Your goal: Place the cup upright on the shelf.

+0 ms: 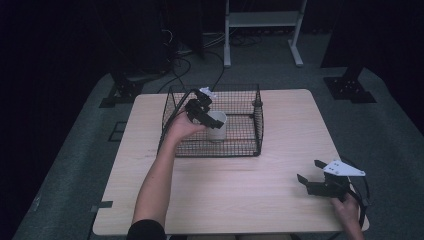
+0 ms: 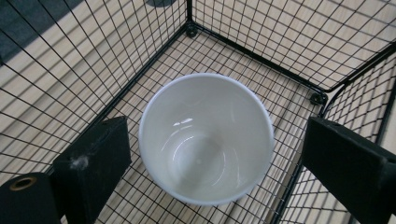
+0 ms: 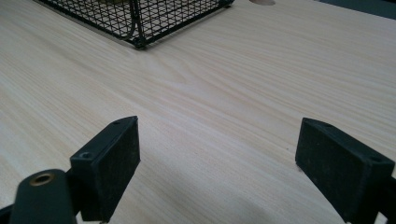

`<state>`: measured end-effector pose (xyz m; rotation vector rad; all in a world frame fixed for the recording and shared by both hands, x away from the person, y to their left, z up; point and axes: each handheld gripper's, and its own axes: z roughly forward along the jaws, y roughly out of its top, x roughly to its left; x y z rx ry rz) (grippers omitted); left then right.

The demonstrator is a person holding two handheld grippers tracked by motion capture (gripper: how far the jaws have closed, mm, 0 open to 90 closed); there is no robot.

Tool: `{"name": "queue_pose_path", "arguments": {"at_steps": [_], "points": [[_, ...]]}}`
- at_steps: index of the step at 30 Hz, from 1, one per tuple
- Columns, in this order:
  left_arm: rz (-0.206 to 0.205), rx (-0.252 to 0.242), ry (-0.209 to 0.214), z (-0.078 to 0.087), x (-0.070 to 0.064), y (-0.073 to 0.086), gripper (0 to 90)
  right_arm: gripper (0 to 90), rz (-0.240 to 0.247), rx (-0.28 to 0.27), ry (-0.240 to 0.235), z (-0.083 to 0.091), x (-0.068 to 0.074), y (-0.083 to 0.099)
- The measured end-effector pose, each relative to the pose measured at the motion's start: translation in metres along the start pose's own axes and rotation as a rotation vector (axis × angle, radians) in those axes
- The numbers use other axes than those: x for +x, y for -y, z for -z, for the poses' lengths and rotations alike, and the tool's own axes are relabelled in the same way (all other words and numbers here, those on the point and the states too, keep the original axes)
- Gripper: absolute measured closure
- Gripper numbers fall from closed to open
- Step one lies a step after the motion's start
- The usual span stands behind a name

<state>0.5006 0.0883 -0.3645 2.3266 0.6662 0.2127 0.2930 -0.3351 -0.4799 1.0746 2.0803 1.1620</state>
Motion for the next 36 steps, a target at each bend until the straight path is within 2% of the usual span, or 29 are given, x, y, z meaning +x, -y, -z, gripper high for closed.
{"name": "queue_pose_path", "arguments": {"at_steps": [11,17,23,34,36], "points": [[-0.024,-0.071,-0.04,0.034,-0.013,0.004,7.5,13.1,0.0,0.004,0.003,0.0,0.0,0.0],[-0.02,-0.096,-0.039,0.048,-0.02,0.013,7.6,13.1,0.001,0.005,0.004,0.0,0.0,0.0],[-0.02,-0.101,-0.05,0.054,-0.025,0.021,7.5,13.1,0.003,0.005,0.005,0.0,0.0,0.0],[-0.037,-0.126,-0.042,0.06,-0.042,0.025,7.5,13.1,0.005,0.006,0.005,0.0,0.0,0.0],[-0.031,-0.137,-0.029,0.06,-0.044,0.026,7.5,13.1,0.006,0.006,0.005,-0.001,0.001,0.0]]}}
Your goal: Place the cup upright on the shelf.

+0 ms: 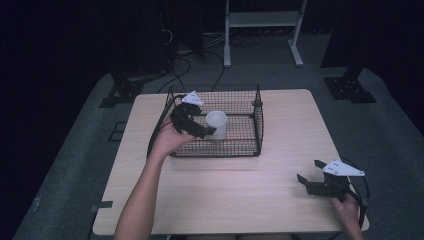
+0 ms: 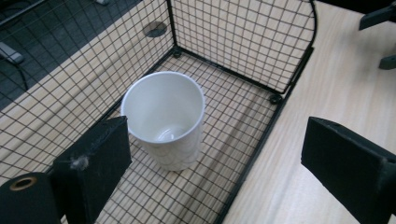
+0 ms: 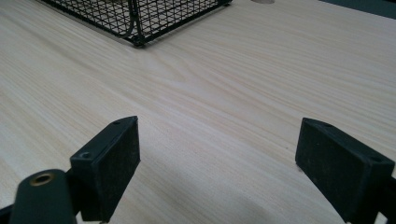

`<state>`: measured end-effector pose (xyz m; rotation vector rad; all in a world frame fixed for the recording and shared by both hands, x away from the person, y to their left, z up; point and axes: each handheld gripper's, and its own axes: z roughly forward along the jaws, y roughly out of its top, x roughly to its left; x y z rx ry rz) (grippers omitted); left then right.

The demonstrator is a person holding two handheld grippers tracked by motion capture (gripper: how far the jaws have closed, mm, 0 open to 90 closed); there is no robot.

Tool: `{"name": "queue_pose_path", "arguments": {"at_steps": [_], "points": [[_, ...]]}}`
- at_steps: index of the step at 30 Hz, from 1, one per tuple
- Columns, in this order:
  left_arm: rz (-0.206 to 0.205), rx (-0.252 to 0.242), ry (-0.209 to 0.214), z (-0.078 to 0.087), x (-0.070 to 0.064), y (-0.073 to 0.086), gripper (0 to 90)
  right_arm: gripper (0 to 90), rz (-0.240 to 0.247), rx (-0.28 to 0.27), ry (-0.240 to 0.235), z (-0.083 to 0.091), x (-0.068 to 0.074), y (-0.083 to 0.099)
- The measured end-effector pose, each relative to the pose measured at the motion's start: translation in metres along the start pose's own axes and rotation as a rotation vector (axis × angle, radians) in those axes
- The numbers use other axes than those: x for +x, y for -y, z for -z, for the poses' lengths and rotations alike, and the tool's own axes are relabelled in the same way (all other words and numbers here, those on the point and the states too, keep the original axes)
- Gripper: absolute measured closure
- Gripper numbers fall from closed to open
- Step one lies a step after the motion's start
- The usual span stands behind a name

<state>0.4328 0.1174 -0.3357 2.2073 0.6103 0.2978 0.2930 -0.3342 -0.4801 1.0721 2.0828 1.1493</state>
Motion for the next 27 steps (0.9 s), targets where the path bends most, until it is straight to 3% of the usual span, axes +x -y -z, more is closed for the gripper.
{"name": "queue_pose_path", "arguments": {"at_steps": [27], "points": [[-0.015,-0.03,0.0,0.015,-0.025,0.023,7.5,13.1,0.005,0.006,0.004,-0.001,0.0,0.0]]}}
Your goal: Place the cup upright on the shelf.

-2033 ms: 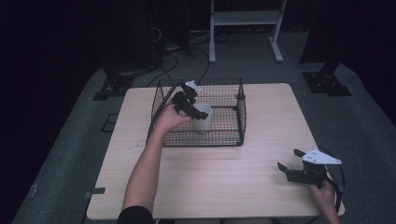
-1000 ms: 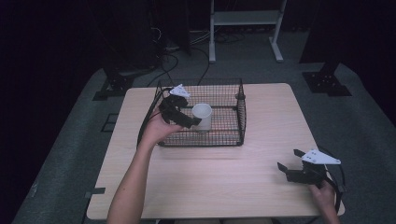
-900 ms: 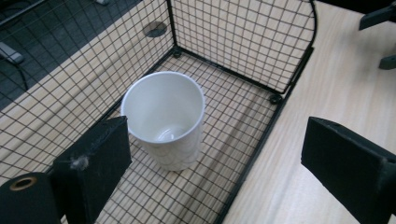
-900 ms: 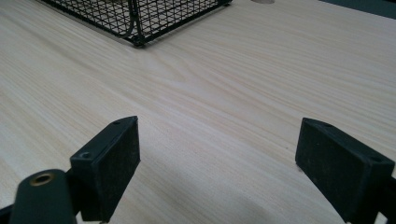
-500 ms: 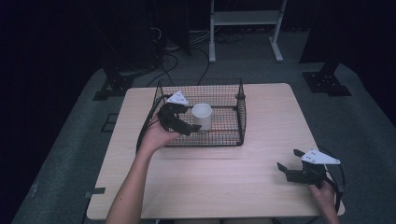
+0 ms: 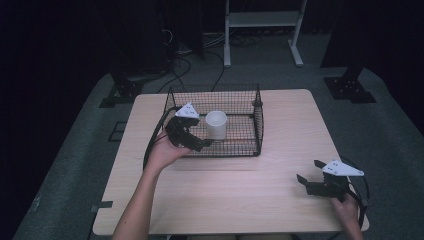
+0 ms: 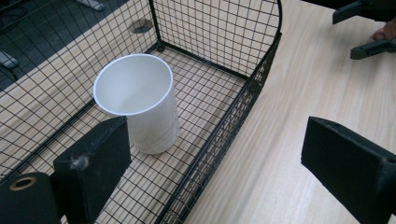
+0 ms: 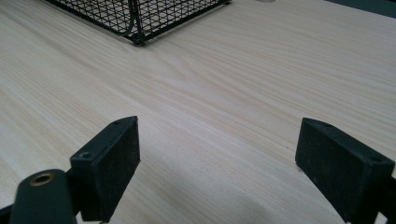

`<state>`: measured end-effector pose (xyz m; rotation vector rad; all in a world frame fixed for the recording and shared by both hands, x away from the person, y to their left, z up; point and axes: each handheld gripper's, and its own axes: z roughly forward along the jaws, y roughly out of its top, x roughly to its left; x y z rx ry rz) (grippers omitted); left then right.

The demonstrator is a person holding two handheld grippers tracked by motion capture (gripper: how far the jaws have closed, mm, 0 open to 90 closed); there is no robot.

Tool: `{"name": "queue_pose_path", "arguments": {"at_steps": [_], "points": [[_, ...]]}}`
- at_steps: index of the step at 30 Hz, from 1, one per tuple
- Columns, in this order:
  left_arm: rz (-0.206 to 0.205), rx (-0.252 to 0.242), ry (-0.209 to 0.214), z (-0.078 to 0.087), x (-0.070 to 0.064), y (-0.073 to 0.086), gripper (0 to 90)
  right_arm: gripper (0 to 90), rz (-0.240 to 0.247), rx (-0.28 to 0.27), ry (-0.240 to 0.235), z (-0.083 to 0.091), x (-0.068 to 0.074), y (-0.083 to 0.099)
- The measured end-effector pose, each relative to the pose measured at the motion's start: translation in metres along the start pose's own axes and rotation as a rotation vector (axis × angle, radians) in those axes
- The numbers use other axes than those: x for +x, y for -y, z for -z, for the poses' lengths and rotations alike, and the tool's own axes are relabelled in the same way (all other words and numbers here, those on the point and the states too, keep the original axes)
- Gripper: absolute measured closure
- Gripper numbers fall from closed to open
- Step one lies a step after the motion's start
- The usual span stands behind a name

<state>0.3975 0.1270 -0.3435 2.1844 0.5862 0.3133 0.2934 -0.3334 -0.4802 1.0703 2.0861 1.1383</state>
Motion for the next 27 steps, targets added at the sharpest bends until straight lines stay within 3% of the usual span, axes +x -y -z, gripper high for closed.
{"name": "queue_pose_path", "arguments": {"at_steps": [27], "points": [[0.016,-0.05,-0.006,0.01,-0.023,0.033,7.5,13.1,0.001,0.005,0.004,0.0,0.0,0.0]]}}
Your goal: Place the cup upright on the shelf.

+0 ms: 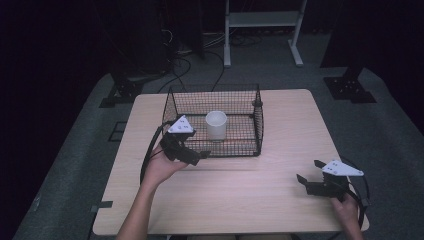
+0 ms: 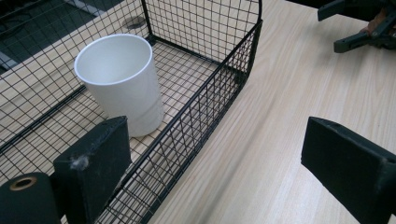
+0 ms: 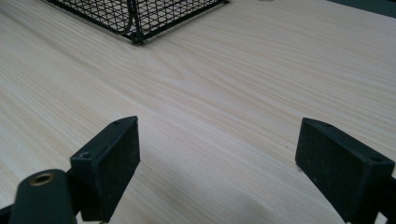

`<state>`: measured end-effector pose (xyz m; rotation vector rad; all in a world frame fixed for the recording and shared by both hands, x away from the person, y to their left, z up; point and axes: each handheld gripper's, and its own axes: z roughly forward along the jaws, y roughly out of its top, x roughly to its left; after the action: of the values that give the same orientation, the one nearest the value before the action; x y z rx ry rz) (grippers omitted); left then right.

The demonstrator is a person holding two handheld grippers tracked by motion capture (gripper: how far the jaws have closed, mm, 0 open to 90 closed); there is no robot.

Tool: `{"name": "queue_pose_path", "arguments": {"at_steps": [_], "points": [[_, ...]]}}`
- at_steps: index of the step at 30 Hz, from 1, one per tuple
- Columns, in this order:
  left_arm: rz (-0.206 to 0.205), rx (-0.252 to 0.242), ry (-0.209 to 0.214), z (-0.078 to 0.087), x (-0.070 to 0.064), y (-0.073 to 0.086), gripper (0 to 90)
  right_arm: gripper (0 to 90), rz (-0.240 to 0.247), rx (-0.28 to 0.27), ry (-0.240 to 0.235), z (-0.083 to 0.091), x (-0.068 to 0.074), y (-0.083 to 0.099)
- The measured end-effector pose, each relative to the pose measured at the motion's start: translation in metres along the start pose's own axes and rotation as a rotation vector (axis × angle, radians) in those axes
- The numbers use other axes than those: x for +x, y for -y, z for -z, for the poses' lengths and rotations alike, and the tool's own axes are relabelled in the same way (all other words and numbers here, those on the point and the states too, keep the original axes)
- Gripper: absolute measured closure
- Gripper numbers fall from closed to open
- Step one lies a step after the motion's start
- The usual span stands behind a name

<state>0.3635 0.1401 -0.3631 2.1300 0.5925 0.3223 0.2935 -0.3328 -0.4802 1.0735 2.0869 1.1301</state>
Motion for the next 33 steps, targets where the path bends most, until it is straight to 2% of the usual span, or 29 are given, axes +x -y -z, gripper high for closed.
{"name": "queue_pose_path", "arguments": {"at_steps": [12,19,33], "points": [[-0.005,-0.034,0.007,0.006,-0.012,0.007,7.6,13.1,0.003,0.002,0.002,0.0,0.0,0.0],[-0.019,-0.037,0.011,0.008,-0.017,0.009,7.5,13.1,0.001,0.002,0.004,0.0,0.0,0.0],[-0.014,-0.055,0.01,0.014,-0.028,0.024,7.5,13.1,0.006,0.004,0.004,-0.001,0.001,0.0]]}}
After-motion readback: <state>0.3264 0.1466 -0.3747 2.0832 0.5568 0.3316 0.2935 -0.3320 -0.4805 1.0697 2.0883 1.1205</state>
